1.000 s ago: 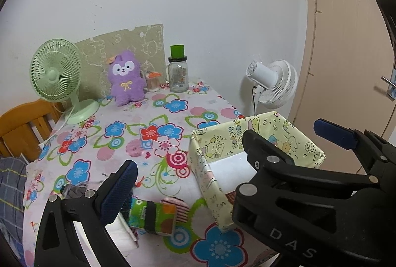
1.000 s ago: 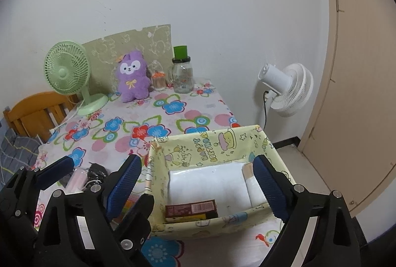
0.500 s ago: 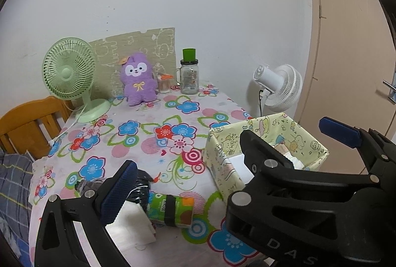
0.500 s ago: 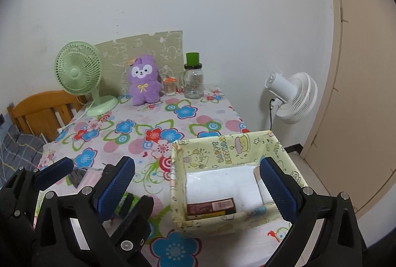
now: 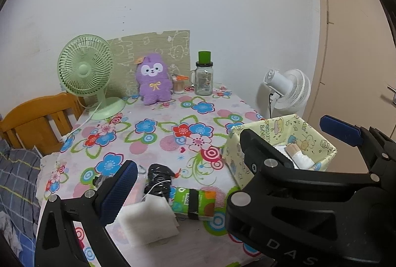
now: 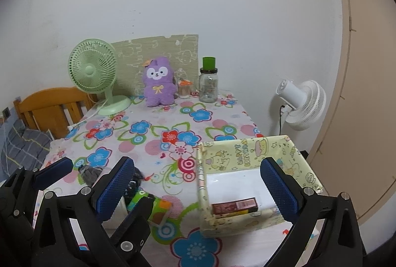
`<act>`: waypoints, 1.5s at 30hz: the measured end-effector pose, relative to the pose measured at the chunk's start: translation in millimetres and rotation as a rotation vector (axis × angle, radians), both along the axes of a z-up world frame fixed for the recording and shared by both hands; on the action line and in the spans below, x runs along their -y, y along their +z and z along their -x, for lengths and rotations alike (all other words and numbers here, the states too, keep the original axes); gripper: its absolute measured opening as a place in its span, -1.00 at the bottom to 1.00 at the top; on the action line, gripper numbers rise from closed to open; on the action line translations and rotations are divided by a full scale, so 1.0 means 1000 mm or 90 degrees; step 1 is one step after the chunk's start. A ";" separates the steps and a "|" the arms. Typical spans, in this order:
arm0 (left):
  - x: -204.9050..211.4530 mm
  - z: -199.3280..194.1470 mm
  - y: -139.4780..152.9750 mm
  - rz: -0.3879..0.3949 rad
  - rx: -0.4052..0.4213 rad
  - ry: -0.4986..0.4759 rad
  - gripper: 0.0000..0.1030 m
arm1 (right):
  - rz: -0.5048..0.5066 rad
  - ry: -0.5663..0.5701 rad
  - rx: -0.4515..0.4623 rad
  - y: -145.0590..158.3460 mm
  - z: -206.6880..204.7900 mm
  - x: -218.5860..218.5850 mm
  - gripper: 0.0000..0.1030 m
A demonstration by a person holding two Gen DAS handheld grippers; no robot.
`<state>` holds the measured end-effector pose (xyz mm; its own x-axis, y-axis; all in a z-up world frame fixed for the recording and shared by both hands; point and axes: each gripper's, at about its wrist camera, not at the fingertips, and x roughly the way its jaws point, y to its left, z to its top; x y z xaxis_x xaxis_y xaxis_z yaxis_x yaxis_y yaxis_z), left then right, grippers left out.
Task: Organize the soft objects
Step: 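Withdraw both tools from the paper box back toward the table items, then grasp the white cotton-pad pack with the left tool while the right tool grasps the green-black cylinder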
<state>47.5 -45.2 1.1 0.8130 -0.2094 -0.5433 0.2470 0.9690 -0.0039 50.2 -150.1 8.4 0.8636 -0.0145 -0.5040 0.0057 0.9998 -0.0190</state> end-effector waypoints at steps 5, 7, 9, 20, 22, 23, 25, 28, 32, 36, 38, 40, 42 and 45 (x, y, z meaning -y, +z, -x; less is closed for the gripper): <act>-0.009 0.003 0.000 -0.002 0.002 0.009 0.99 | -0.008 0.009 -0.003 -0.001 0.001 -0.009 1.00; -0.013 0.003 0.000 -0.001 0.002 0.013 0.99 | -0.008 0.010 -0.003 -0.001 0.000 -0.013 1.00; -0.017 0.004 -0.001 0.000 0.003 0.017 0.99 | -0.007 0.011 -0.001 -0.001 0.001 -0.016 1.00; -0.036 0.004 -0.008 0.005 0.005 0.030 0.99 | -0.005 0.023 0.003 -0.009 0.002 -0.033 1.00; -0.038 0.003 -0.011 0.004 0.004 0.033 0.99 | -0.006 0.022 0.001 -0.012 0.001 -0.036 1.00; -0.039 0.002 -0.013 0.005 0.002 0.035 0.99 | -0.007 0.023 -0.001 -0.014 0.000 -0.037 1.00; -0.042 0.002 -0.017 0.006 -0.002 0.038 0.99 | -0.008 0.024 -0.006 -0.019 -0.002 -0.040 1.00; -0.048 0.000 -0.024 0.006 -0.007 0.058 0.99 | -0.009 0.023 -0.005 -0.026 -0.004 -0.044 1.00; -0.056 -0.005 -0.033 0.007 -0.016 0.080 0.99 | -0.005 0.031 -0.005 -0.035 -0.007 -0.051 1.00; -0.061 -0.007 -0.042 0.006 -0.023 0.089 0.99 | -0.002 0.039 -0.014 -0.044 -0.010 -0.056 1.00; -0.063 -0.008 -0.046 0.005 -0.028 0.090 0.99 | 0.001 0.041 -0.017 -0.048 -0.012 -0.058 1.00; -0.064 -0.009 -0.052 0.005 -0.035 0.093 0.99 | 0.005 0.044 -0.022 -0.053 -0.014 -0.060 1.00; -0.066 -0.011 -0.057 0.005 -0.041 0.094 0.99 | 0.007 0.046 -0.028 -0.059 -0.016 -0.062 1.00; -0.068 -0.014 -0.064 0.007 -0.053 0.097 0.99 | 0.007 0.053 -0.038 -0.066 -0.020 -0.064 1.00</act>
